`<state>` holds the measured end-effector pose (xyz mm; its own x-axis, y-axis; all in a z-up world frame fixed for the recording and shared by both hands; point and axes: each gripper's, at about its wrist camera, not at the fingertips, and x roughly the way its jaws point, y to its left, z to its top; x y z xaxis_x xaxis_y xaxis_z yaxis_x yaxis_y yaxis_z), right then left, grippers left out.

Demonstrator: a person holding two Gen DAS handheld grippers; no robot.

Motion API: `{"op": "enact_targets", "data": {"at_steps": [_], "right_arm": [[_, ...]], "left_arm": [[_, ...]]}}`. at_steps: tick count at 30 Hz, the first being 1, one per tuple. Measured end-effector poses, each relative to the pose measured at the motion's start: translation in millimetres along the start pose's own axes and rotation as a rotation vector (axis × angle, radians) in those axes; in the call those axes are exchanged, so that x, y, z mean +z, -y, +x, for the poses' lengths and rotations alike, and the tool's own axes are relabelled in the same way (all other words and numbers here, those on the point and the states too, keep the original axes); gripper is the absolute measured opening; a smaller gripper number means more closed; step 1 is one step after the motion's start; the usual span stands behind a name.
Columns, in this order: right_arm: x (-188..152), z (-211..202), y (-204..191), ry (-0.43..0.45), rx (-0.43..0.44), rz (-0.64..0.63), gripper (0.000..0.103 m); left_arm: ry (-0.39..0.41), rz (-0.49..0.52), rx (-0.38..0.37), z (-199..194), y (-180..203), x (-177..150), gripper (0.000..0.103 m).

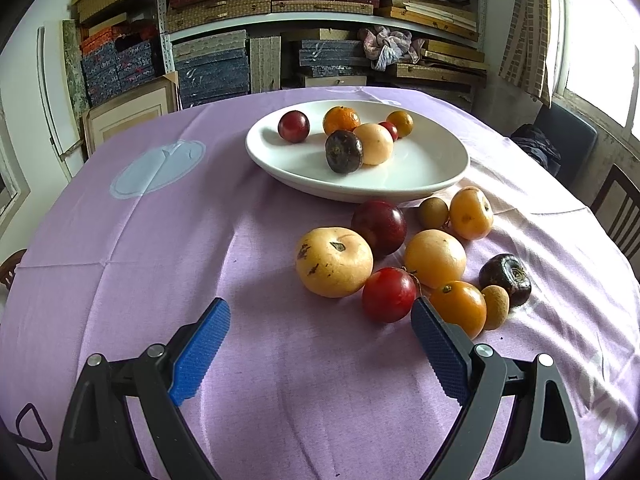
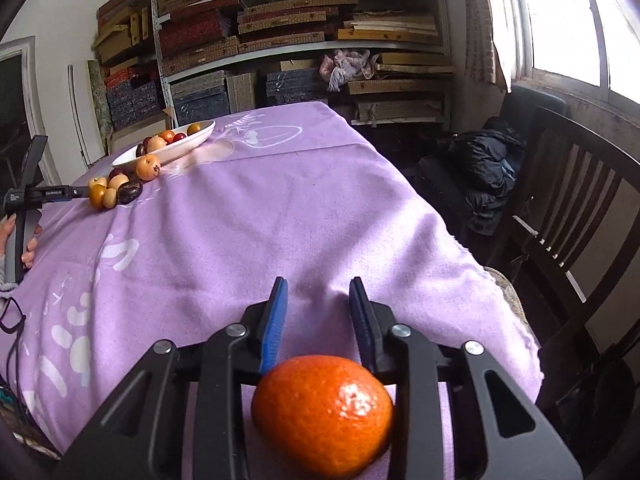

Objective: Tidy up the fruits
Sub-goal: 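Carry the mandarin toward the plate with the right tool while the left grasps a pale yellow speckled fruit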

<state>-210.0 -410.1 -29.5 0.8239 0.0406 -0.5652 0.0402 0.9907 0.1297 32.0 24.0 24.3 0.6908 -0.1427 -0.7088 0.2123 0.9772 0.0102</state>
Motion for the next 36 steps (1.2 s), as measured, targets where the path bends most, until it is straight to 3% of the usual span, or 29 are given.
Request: {"op": "enact_targets", "data": {"at_steps": [3,7,8,9,11,14,17,19,20,21,27,33,36], "right_arm": [[9,4,-6,-0.026,0.0,-0.025,0.031],[37,9,-34,-0.025,0.068,-0.086,0.029],[50,11,-46,-0.019,0.098,-0.117,0.011],[64,17,-59,-0.02,0.135,-0.144,0.0],[95,32,-88,-0.024,0.204,-0.196,0.0],[126,84,-131,-0.128,0.27,-0.269,0.0],[137,139,-161,-0.252,0.334,-0.317,0.0],[149,132,-163,-0.139,0.357,-0.296,0.011],[154,130,-166,-0.127,0.372,-0.287,0.03],[157,128,-168,-0.108,0.373,-0.283,0.043],[145,85,-173,-0.031,0.337,-0.389,0.043],[72,18,-107,-0.081,0.186,-0.341,0.043],[49,11,-92,-0.08,0.179,-0.289,0.051]], "left_arm": [[-0.001,0.0,-0.004,0,0,0,0.093],[-0.004,0.005,0.001,1,1,-1,0.093],[-0.004,0.004,0.003,1,1,-1,0.093],[-0.003,0.003,0.003,1,1,-1,0.093],[0.003,0.001,0.007,-1,1,-1,0.093],[0.0,0.004,0.009,0,1,-1,0.093],[0.001,0.003,0.001,-1,1,-1,0.093],[-0.001,-0.002,-0.007,-1,0,-1,0.093],[-0.005,-0.003,-0.011,0,-1,-1,0.093],[-0.01,-0.001,-0.015,1,0,-1,0.093],[0.002,0.014,-0.013,-1,3,-1,0.093],[-0.012,0.017,-0.034,1,6,0,0.093],[-0.005,0.035,-0.022,0,10,-1,0.093]]}}
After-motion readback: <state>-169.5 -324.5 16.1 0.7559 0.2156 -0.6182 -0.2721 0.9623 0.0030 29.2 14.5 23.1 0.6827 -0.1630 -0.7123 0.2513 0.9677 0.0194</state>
